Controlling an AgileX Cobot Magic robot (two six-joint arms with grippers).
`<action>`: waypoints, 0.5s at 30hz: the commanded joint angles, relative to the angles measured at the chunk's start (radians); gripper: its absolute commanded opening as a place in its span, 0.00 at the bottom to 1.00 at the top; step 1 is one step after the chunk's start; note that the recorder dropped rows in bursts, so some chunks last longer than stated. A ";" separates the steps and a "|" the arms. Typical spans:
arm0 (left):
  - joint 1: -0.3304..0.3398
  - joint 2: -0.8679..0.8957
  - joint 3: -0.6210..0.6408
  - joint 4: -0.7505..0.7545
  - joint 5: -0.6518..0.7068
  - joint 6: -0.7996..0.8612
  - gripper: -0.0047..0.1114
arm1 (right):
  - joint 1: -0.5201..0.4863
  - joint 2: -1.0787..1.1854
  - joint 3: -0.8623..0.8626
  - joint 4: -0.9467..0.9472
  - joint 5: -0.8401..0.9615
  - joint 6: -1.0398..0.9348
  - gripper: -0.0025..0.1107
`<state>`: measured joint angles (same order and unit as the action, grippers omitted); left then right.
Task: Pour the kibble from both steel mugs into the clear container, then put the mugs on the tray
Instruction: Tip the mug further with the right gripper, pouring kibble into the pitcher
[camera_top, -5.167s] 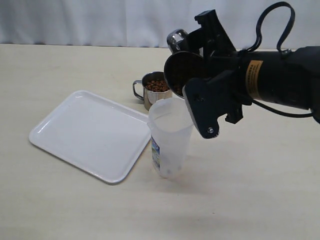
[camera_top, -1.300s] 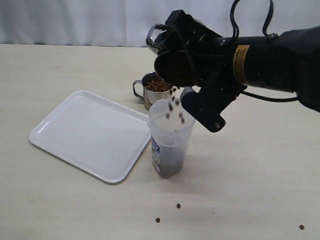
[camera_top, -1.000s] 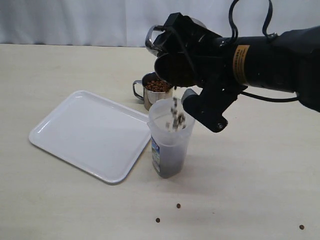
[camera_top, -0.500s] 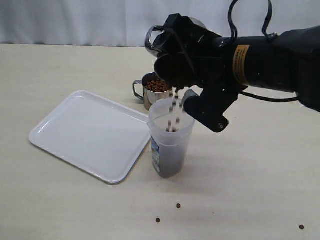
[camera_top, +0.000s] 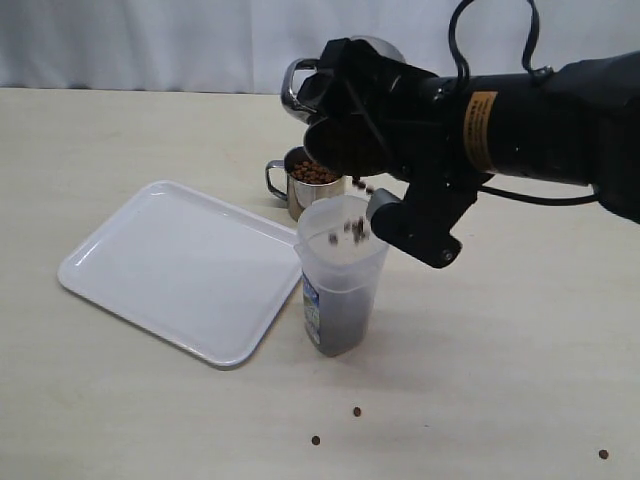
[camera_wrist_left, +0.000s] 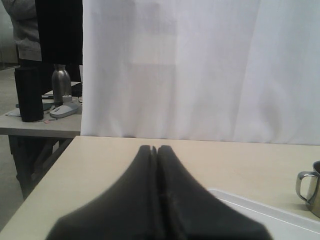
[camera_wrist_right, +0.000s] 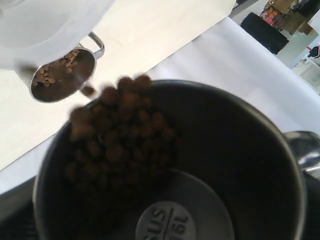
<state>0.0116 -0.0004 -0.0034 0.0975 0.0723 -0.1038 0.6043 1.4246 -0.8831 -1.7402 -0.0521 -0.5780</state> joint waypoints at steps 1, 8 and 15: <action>-0.001 0.000 0.003 -0.004 -0.010 0.001 0.04 | 0.003 -0.008 -0.009 -0.004 -0.007 -0.043 0.06; -0.001 0.000 0.003 -0.004 -0.010 0.001 0.04 | 0.003 -0.008 -0.009 -0.004 -0.007 -0.096 0.06; -0.001 0.000 0.003 -0.004 -0.010 0.001 0.04 | 0.003 -0.008 -0.009 -0.004 -0.071 -0.125 0.06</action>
<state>0.0116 -0.0004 -0.0034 0.0975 0.0723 -0.1038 0.6043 1.4246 -0.8848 -1.7402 -0.0833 -0.6869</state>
